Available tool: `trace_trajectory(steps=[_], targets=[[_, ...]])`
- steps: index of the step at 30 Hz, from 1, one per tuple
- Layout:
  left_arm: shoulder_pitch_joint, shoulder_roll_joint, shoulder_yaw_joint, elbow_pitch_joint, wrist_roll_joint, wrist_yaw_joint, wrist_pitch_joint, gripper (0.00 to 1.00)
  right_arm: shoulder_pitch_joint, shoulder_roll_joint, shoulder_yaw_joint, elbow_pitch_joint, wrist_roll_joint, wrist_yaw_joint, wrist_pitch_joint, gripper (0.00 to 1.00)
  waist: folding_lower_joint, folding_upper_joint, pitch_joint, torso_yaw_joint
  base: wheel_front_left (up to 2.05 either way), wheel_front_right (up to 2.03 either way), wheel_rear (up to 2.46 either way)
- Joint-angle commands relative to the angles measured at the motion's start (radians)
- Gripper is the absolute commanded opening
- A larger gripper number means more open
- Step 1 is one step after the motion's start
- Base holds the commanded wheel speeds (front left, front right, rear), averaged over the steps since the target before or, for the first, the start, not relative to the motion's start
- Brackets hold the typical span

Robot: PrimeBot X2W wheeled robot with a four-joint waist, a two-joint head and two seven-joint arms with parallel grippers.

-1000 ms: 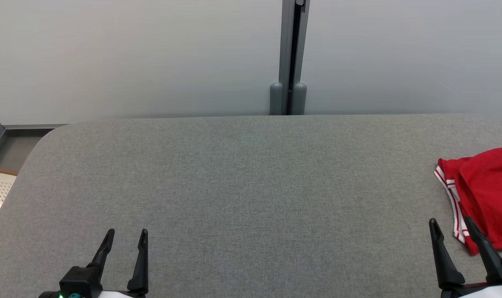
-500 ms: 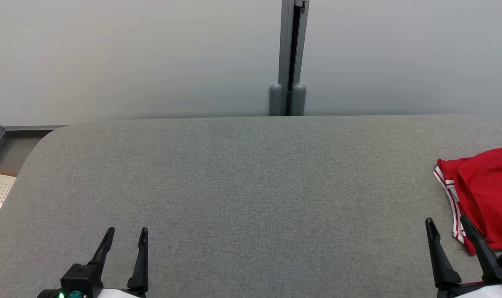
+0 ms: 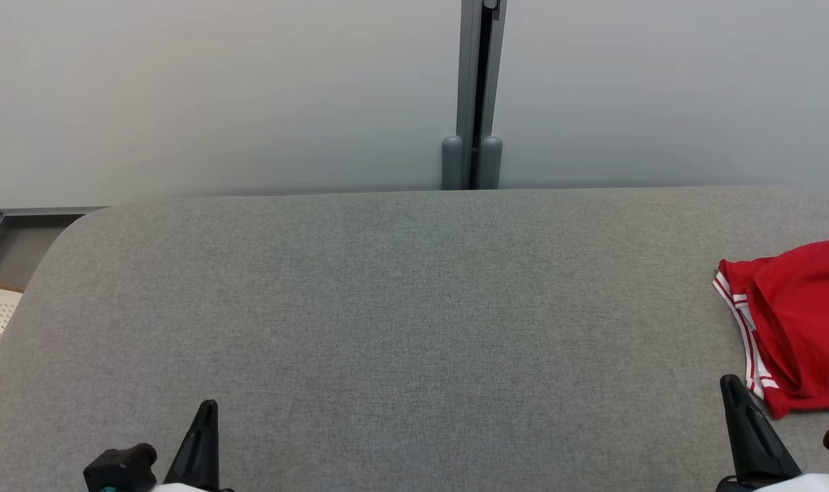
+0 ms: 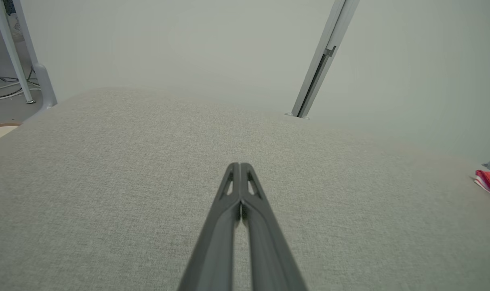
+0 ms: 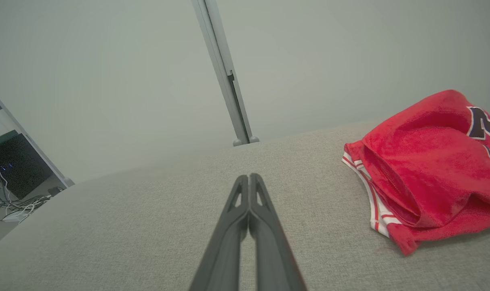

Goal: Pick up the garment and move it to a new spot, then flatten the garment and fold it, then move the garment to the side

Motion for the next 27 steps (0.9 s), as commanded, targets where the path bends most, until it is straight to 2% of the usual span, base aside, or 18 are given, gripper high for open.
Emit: trace_trajectory(steps=[1, 27], targets=[[-0.036, 0.002, 0.018, -0.013, -0.044, -0.01, 0.008, 0.0, -0.031, -0.006, -0.006, -0.003, 0.05, 0.0, 0.003, 0.0, 0.0, -0.0001, 0.001, -0.001, 0.0, 0.0, 0.0], [-0.098, -0.038, 0.109, 0.004, -0.413, -0.071, 0.1, 0.0, -0.126, 0.01, -0.028, 0.097, 0.452, 0.0, 0.025, 0.0, 0.0, -0.0001, 0.012, -0.017, 0.0, 0.0, 0.0]])
